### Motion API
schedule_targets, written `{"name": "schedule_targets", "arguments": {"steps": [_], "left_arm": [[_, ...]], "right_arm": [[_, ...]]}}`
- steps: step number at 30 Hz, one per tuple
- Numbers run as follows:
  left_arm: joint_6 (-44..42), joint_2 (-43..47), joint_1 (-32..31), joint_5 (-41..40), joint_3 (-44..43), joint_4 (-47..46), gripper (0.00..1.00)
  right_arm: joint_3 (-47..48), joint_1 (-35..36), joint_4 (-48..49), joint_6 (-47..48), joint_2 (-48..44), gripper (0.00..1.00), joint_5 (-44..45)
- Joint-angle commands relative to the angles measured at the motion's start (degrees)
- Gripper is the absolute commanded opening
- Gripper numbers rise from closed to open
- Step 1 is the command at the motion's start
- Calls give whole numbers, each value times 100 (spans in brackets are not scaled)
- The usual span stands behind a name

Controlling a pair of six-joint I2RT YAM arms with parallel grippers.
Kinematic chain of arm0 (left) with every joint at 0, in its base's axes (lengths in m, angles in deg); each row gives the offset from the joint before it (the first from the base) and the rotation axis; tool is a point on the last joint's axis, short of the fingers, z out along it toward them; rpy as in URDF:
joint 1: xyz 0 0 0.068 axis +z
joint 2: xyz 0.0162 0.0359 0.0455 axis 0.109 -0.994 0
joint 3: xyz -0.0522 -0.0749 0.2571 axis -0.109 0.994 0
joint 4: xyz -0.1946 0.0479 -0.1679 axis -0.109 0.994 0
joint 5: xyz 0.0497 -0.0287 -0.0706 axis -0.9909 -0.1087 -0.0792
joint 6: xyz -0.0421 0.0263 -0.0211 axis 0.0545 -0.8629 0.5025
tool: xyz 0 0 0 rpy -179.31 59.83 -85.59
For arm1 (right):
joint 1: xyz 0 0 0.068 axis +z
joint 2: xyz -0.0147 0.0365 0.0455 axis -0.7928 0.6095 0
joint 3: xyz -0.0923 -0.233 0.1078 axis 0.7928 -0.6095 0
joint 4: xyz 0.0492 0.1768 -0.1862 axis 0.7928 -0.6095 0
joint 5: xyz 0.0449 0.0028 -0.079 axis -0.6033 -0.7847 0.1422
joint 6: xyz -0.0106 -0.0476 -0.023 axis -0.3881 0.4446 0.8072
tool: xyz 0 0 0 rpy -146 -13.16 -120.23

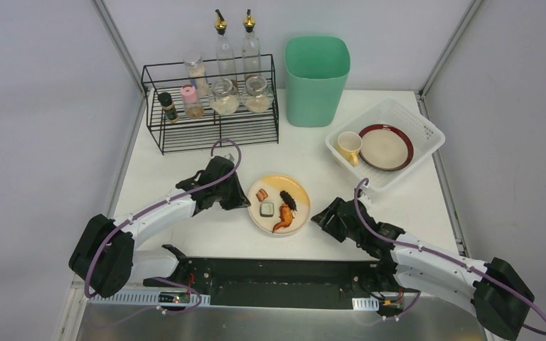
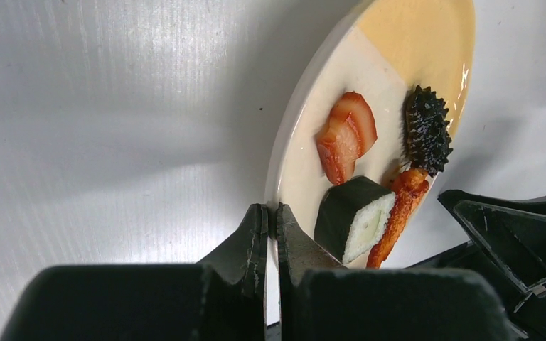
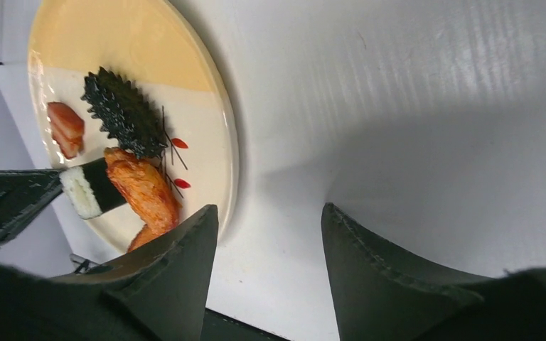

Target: Clear the kitchen counter

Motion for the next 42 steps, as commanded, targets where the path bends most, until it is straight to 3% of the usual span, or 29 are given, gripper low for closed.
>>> {"name": "schedule_targets", "arguments": {"steps": [1, 23, 42], "left_arm": [[86, 226, 8, 72, -97, -192, 0], [752, 507, 6, -18, 118, -412, 0], [960, 651, 6, 20, 348, -639, 0]], "right_arm": [[-249, 30, 570, -712, 249, 59, -88], [-575, 567, 2375, -1997, 1836, 60, -288], [-859, 1293, 2906, -2899, 2315, 57, 409]]}}
